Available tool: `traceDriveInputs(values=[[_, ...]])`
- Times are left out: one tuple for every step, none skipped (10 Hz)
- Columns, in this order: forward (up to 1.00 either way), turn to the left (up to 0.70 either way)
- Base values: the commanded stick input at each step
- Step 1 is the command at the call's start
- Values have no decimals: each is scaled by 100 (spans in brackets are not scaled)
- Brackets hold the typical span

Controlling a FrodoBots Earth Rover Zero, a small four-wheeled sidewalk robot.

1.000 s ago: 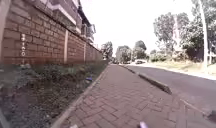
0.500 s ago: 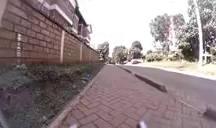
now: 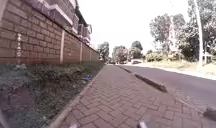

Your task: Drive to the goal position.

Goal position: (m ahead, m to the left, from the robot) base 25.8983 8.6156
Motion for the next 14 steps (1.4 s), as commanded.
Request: traceDriveInputs(values=[[96,0],[100,-1],[100,-22],[100,-40],[100,-40],[100,-28],[100,-9],[100,-10],[100,-27],[100,-34],[100,-38],[100,-22],[100,-6],[100,0]])
